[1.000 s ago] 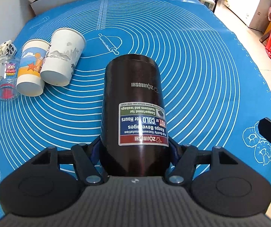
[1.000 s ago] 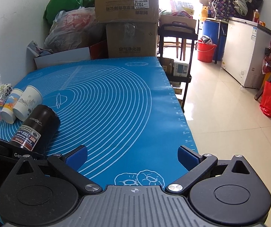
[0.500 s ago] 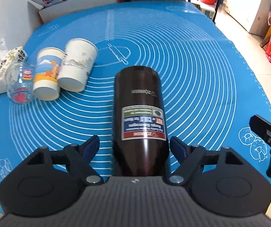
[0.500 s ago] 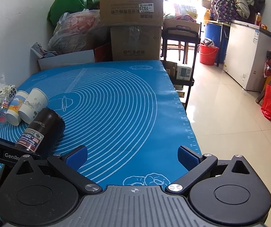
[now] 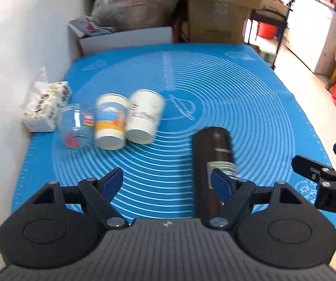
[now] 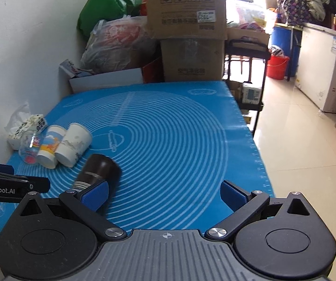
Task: Flip cup upside down
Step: 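Lift the black bottle with the left gripper toward the right gripper, then grasp the black bottle with the right gripper while the left gripper releases it, then rotate the bottle upright with the right gripper and lower it onto the mat, then open the right gripper and withdraw from the standing bottle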
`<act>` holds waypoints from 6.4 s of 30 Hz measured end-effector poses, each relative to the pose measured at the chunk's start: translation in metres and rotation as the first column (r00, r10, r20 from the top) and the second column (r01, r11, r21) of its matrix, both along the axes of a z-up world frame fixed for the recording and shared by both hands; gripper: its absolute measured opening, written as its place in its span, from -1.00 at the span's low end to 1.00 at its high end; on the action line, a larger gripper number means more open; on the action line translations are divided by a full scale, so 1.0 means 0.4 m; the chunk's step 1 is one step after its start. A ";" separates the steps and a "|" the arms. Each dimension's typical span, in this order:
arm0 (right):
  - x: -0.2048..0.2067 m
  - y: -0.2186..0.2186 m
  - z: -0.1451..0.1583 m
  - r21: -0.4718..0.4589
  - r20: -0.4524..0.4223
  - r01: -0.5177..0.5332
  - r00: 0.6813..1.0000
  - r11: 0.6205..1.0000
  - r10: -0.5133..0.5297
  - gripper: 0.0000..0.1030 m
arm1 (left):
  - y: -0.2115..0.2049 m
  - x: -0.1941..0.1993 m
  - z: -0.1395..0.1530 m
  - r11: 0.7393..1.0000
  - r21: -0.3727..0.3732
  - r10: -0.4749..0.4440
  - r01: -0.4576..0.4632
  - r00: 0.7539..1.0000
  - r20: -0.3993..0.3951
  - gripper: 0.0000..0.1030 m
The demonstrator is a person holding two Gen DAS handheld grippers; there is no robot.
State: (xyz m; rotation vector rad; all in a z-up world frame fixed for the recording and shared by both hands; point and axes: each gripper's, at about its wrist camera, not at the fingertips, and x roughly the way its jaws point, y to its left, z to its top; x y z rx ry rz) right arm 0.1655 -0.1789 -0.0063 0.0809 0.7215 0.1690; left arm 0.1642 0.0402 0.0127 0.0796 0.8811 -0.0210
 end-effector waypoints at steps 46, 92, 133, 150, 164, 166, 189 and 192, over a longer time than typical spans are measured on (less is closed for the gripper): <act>0.137 0.276 -0.068 -0.074 -0.191 -0.239 0.956 0.968 0.222 0.37 | 0.232 0.058 -0.142 0.985 -0.095 0.138 -0.145 0.987 -0.078 0.60; 0.167 0.238 -0.018 -0.212 0.227 -0.123 0.959 0.970 0.171 0.35 | 0.188 0.053 -0.146 0.987 -0.090 0.130 -0.134 0.990 -0.045 0.60; -0.272 0.053 0.072 -0.076 0.375 -0.057 0.923 0.995 0.082 0.96 | 0.005 -0.282 -0.008 0.997 -0.067 -0.015 0.036 0.956 0.292 0.60; -0.448 0.011 0.042 -0.062 0.398 -0.073 0.913 0.995 0.091 0.95 | -0.022 -0.435 -0.034 0.999 -0.035 -0.025 0.040 0.935 0.353 0.60; -0.466 0.009 0.021 -0.053 0.363 -0.074 0.928 0.996 0.088 0.94 | -0.012 -0.471 -0.040 0.999 -0.035 -0.016 0.031 0.933 0.360 0.60; -0.468 0.010 0.022 -0.054 0.365 -0.074 0.927 0.996 0.088 0.94 | -0.012 -0.472 -0.040 0.999 -0.036 -0.017 0.032 0.933 0.360 0.60; -0.472 0.017 0.029 -0.058 0.371 -0.075 0.924 0.995 0.091 0.94 | -0.008 -0.473 -0.041 0.999 -0.036 -0.010 0.024 0.937 0.349 0.60; -0.472 0.016 0.029 -0.055 0.372 -0.075 0.924 0.996 0.090 0.94 | -0.006 -0.473 -0.040 0.999 -0.034 -0.005 0.018 0.937 0.349 0.60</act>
